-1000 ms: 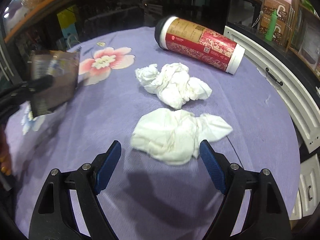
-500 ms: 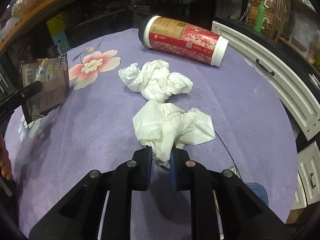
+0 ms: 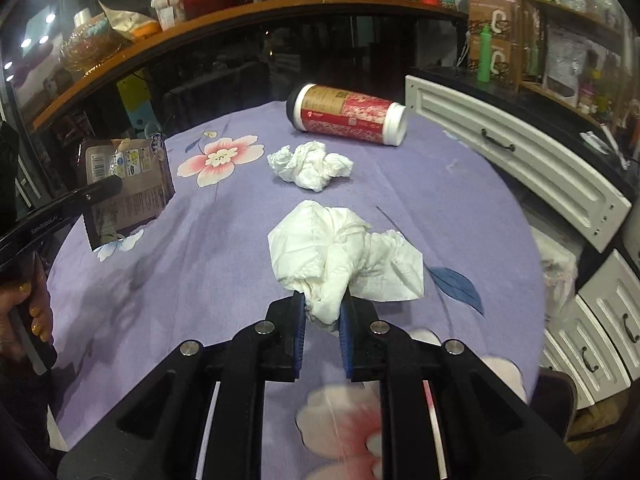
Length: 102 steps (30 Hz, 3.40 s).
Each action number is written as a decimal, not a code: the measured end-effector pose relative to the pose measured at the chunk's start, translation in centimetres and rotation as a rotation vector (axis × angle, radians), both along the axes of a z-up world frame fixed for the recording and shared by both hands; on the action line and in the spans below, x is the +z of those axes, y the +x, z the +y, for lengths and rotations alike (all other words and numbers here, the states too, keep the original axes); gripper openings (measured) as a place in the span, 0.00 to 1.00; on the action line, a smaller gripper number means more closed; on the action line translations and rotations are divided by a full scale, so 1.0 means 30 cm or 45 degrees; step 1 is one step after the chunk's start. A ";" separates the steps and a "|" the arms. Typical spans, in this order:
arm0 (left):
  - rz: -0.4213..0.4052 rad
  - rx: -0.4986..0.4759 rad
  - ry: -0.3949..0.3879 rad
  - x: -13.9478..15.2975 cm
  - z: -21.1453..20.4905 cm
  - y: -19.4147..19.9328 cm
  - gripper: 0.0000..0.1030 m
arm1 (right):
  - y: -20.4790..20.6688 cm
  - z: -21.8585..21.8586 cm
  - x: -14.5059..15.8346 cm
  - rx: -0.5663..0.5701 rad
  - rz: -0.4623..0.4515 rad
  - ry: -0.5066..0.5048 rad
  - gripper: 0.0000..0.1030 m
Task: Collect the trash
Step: 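Carry snack bag and tissue into the black bin and open the right gripper, then open the left gripper over the bin and return both tools to the table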
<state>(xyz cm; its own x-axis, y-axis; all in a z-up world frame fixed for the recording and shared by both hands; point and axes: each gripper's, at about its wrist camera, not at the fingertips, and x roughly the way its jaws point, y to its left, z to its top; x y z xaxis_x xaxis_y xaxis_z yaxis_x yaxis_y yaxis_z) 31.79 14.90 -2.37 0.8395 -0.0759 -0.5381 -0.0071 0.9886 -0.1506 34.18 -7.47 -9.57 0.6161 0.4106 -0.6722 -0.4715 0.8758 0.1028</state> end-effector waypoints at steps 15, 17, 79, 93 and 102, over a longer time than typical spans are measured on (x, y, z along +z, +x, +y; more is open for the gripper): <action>-0.034 -0.366 -0.050 0.040 -0.483 -0.198 0.06 | -0.332 -0.493 -0.051 -0.268 -0.031 0.013 0.15; -0.043 -0.418 -0.053 0.044 -0.548 -0.207 0.06 | -0.365 -0.574 -0.069 -0.327 -0.016 0.024 0.15; 0.479 -0.937 0.121 -0.549 -1.444 -0.166 0.73 | -0.565 -1.217 -0.445 -0.943 0.114 0.175 0.67; 0.338 -0.917 0.031 -0.373 -1.317 -0.245 0.89 | -0.567 -1.199 -0.403 -0.926 0.103 0.231 0.67; 0.193 -0.868 0.039 -0.214 -1.185 -0.268 0.95 | -0.538 -1.081 -0.300 -0.777 0.043 0.189 0.68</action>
